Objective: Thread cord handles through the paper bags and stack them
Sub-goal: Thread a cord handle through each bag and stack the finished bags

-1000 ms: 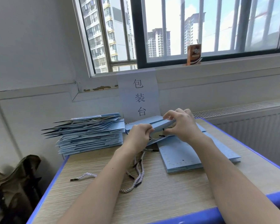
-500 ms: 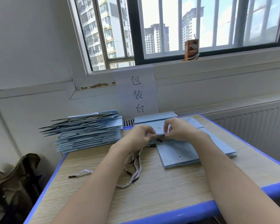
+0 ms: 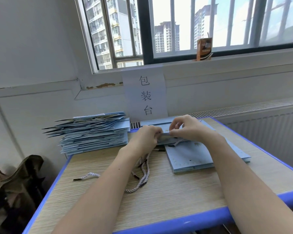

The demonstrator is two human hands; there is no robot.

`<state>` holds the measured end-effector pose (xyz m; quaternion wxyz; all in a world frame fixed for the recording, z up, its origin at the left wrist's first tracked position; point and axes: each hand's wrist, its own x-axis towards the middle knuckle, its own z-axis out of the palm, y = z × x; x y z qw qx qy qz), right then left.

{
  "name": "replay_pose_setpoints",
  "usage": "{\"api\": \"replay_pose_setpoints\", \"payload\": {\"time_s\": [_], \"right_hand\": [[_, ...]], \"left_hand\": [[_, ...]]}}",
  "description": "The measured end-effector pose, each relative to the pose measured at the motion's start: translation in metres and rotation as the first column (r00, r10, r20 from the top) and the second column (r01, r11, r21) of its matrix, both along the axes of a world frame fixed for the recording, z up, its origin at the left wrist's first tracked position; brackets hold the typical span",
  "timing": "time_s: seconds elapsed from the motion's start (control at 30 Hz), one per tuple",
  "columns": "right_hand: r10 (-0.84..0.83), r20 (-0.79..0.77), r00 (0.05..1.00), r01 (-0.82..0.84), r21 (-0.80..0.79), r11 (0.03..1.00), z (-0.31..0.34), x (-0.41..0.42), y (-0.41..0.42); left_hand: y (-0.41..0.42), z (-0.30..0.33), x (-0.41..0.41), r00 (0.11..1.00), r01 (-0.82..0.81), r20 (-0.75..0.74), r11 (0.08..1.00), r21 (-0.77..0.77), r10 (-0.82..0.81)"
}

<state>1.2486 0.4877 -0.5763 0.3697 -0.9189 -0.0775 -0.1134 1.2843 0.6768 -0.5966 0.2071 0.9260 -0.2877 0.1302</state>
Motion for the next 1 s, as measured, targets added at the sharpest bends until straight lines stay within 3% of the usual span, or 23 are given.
{"api": "replay_pose_setpoints", "payload": {"time_s": [0.07,0.2,0.43,0.63,0.83,1.0], "right_hand": [[0.047,-0.058,0.997,-0.047,0.006,0.999,0.004,-0.003,-0.004],[0.045,-0.156,0.987,-0.073,-0.177,0.982,0.000,0.002,-0.006],[0.051,-0.100,0.994,-0.069,-0.184,0.981,-0.005,0.005,-0.009],[0.074,-0.267,0.961,-0.138,-0.227,0.964,0.002,-0.003,-0.011],[0.036,-0.169,0.985,-0.070,-0.202,0.977,0.004,-0.007,-0.012],[0.037,-0.183,0.982,-0.080,-0.230,0.970,0.000,-0.003,-0.010]], "left_hand": [[0.001,0.000,0.000,1.000,-0.004,0.023,1.000,0.010,0.003],[0.001,-0.002,0.001,0.999,0.009,0.043,1.000,0.010,-0.009],[0.001,-0.002,0.000,0.998,0.032,0.053,0.999,-0.010,-0.031],[0.002,-0.002,0.000,0.999,0.039,0.025,0.999,-0.028,-0.038],[0.002,-0.002,0.002,0.999,0.045,0.017,0.998,-0.048,-0.044],[0.002,-0.002,0.002,0.999,0.047,0.017,0.998,-0.029,-0.047]]}}
